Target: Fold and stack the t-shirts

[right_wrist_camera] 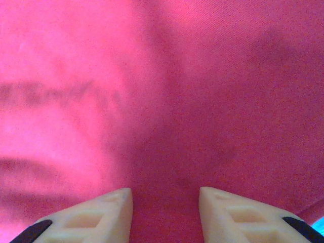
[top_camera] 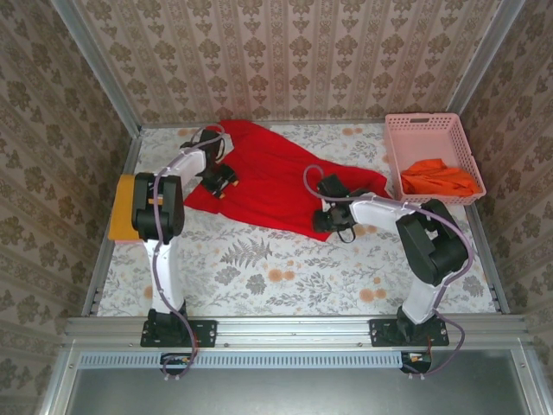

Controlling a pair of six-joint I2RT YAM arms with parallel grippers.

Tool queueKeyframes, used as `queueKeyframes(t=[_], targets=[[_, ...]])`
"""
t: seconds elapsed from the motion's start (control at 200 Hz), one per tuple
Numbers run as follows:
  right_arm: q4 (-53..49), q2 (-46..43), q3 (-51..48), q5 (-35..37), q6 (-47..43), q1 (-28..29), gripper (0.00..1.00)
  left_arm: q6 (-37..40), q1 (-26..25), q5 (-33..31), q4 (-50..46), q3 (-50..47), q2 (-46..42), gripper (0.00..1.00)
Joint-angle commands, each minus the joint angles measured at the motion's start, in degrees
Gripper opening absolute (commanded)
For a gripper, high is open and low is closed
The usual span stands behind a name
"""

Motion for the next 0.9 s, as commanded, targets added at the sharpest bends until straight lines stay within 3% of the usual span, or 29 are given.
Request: queueKeyframes(t=[0.0,0.21,0.355,0.48,0.71,0.895], targets=[[-4.4,-1.6,0.0,-4.0,2.1,4.4,0.39,3.7,2.2,-1.0,-4.2,4.5,5.2,0.48],[-6.7,-1.8,3.6,-5.3,3.2,7.9,0.40,4.7,4.4,-1.4,-5.8,11.5,7.9,0.48],[-5.5,-5.2,5.0,-5.0,2.0,7.4,0.52,6.4,5.5,-0.3,-8.0,16.8,10.1,0.51],[-5.4,-7.4,5.7,-2.6,2.4,2.6,0.64,7.3,4.7,-0.1,-7.4,17.6,7.8,0.58],[-7.8,-5.1,10.4,4.4,-5.5,-6.3,0.65,7.3,2.0,-4.1,-5.3,11.4,-3.6,0.91],[-11.7,4.3,21.0,6.3,-16.6,-6.8,0.67,-4.7,-1.1,-5.4,-0.8,-5.2,-15.8,0.95]])
